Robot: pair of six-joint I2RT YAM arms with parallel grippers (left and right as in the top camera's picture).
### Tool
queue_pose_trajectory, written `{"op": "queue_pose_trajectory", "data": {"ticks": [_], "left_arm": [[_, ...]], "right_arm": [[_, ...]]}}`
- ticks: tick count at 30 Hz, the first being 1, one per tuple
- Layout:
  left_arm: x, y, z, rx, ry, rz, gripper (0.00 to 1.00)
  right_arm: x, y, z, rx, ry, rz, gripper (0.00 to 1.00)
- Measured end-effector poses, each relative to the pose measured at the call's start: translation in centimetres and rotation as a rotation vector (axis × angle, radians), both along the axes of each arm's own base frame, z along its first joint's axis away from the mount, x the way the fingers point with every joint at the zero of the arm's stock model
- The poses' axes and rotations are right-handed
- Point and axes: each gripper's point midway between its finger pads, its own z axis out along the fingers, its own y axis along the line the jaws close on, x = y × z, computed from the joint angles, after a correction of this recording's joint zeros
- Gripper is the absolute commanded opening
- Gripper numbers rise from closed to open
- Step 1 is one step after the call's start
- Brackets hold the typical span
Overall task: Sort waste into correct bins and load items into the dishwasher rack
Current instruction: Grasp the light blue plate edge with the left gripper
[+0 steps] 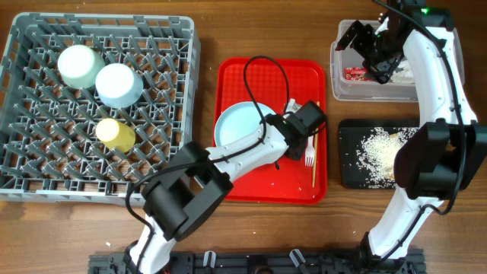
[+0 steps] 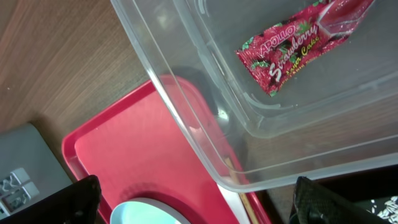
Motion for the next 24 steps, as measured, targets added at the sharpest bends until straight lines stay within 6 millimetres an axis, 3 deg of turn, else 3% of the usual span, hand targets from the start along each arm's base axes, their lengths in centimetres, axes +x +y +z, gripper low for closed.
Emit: {"op": "queue_pose_trajectory", "data": {"ticks": [1,4,19,24], "left_arm": [[0.1,0.1,-0.1,0.011,-0.012,0.002,0.29],[0.6,0.4,-0.1,0.034,-0.045,0.022,0.04],[2.6,2.1,0.5,0.182,-0.225,0.060,0.04],[2.8,1.8,2.1,0.267,-0.384,0.057,0.04]], "right_arm": [[0.1,0.0,0.0,0.000,-0.004,0.000,1.00],[0.6,0.0,0.2,-0.002,-0.027,0.000,1.00],[3.6,-0.2,1.4,-0.010,-0.162,0.000,1.00],[4.1,-0.3,1.7,-0.012,-0.184,0.000,1.00]]}}
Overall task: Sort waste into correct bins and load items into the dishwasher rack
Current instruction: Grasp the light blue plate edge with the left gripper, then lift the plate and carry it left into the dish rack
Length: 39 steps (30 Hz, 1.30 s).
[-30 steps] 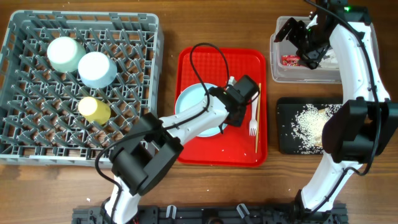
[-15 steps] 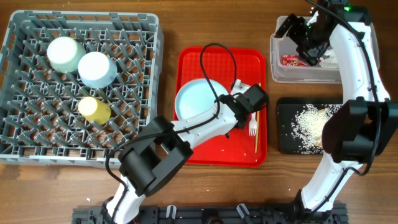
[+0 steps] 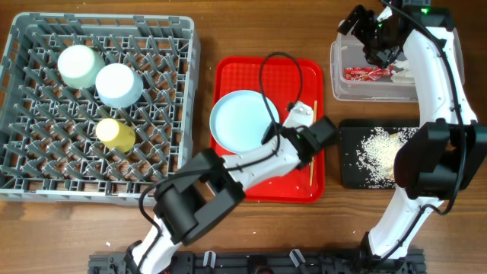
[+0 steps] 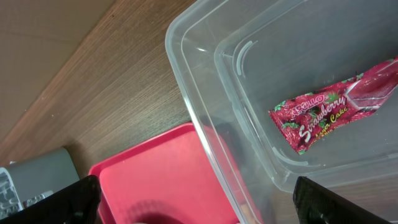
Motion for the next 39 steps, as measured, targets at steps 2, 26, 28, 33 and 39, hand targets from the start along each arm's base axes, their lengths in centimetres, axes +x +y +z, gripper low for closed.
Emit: {"op": "queue_pose_trajectory", "data": {"ticks": [2,26,28,33,39], "left_arm": [[0.0,-0.3,0.8,0.021,-0.059,-0.003,0.04],[4.1,2.9,6.9,0.131,-0.287,0.066,0.04],[5.0,4.2,7.7,0.125,-0.296,0.101,0.04],[7.9,7.6,11.9,0.077,-0.333,0.182,0.04],[10.2,11.5,17.8,-0.032,-0.381,0.252,0.04]], "right_arm": [[0.0,0.0,0.0,0.000,0.000,0.000,1.00],[0.0,0.0,0.0,0.000,0.000,0.000,1.00],[0.0,0.0,0.0,0.000,0.000,0.000,1.00],[0.0,0.0,0.0,0.000,-0.001,0.000,1.00],[0.0,0.0,0.0,0.000,-0.001,0.000,1.00]]}}
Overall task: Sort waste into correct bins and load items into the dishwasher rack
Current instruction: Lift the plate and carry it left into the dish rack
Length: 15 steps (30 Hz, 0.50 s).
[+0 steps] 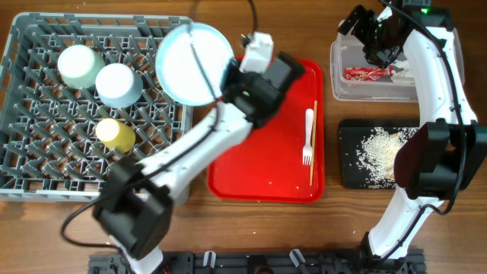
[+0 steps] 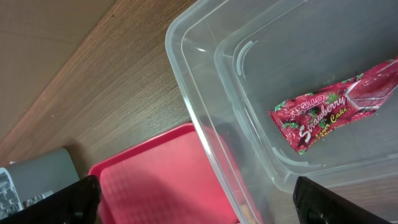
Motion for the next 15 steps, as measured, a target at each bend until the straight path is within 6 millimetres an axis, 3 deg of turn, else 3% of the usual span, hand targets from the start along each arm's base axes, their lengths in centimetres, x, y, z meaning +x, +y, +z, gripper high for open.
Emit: {"op": "queue_pose_trajectory", "data": {"ticks": [2,9,15], "left_arm": [[0.4,0.5,0.5,-0.059,0.019,-0.021,0.04],[1.8,0.8,-1.1,-0.270,0.124,-0.091,0.04],[3.9,3.7,-1.1,-0.366,0.118,-0.052,0.04]], "right_arm": [[0.0,0.0,0.0,0.000,0.000,0.000,1.00],[0.0,0.0,0.0,0.000,0.000,0.000,1.00],[0.1,0.0,0.0,0.000,-0.003,0.000,1.00]]}}
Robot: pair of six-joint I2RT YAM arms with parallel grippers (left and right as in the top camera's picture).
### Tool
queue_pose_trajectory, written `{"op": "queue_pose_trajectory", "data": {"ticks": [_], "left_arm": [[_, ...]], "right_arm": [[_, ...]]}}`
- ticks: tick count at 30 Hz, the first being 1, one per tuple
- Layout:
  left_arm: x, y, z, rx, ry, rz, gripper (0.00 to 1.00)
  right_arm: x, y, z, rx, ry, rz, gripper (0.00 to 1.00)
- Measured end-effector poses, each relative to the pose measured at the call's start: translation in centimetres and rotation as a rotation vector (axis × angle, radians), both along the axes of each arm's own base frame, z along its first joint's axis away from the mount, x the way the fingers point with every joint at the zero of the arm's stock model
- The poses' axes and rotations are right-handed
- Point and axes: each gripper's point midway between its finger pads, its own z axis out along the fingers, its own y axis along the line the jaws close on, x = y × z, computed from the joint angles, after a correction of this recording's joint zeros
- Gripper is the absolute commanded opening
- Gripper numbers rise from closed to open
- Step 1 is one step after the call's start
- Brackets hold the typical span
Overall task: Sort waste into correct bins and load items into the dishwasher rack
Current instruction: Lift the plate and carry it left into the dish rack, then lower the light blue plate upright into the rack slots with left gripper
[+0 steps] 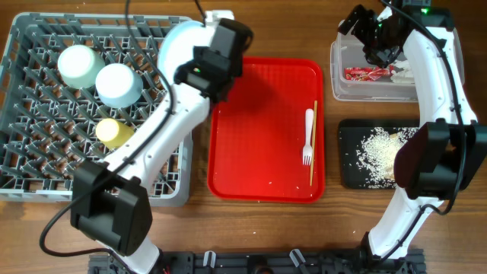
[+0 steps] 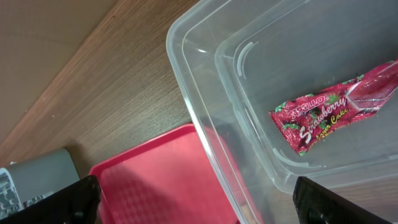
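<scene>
My left gripper (image 1: pixel 201 59) is shut on the rim of a light blue plate (image 1: pixel 179 42). It holds the plate tilted over the far right edge of the grey dishwasher rack (image 1: pixel 30 175); its fingertips are hidden under the wrist. A white fork (image 1: pixel 308 137) and a thin wooden stick (image 1: pixel 313 144) lie on the red tray (image 1: pixel 259 144). Above the far left corner of the clear bin (image 1: pixel 338 84) hangs my right gripper (image 1: pixel 364 29), open and holding nothing. In the bin lies a red strawberry wrapper (image 2: pixel 333 121).
Two pale blue cups (image 1: pixel 99 74) and a yellow cup (image 1: pixel 115 133) sit in the rack. A black tray (image 1: pixel 354 171) with white crumbs lies in front of the clear bin. The right wrist view shows the bin's rim (image 2: pixel 205 124), the red tray's corner (image 2: pixel 161 183) and the rack's corner (image 2: pixel 34 174).
My left gripper has carried the plate a little to the left, from over the rack's right edge to further over the rack. The right arm has not moved.
My left gripper was at the right rim of the plate lying on the red tray, with the right gripper over the clear bin. Then the plate stood tilted up on the tray and the right gripper had drawn back to the bin's corner. Now the plate is over the rack.
</scene>
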Motion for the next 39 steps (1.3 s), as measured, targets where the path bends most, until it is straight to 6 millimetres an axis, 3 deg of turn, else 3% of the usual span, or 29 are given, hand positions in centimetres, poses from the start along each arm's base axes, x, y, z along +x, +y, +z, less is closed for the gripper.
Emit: {"op": "queue_pose_trajectory", "data": {"ticks": [5,15,22,26,31,39], "left_arm": [[1.3,1.8,0.3,-0.030,-0.011,-0.001,0.04],[2.5,3.6,1.0,-0.089,-0.021,-0.028,0.04],[2.3,5.0,5.1,-0.173,-0.103,-0.012,0.04],[2.1,5.6,6.5,-0.250,-0.119,-0.011,0.04],[2.3,6.0,6.4,-0.380,-0.088,-0.034,0.04],[2.3,8.5,6.6,-0.558,-0.041,-0.053,0.04]], "right_arm": [[0.0,0.0,0.0,0.000,0.000,0.000,1.00],[0.1,0.0,0.0,-0.001,-0.003,0.000,1.00],[0.1,0.0,0.0,0.000,-0.003,0.000,1.00],[0.1,0.0,0.0,0.000,-0.004,0.000,1.00],[0.2,0.0,0.1,-0.001,-0.009,0.000,1.00],[0.4,0.0,0.2,-0.001,-0.018,0.000,1.00]]}}
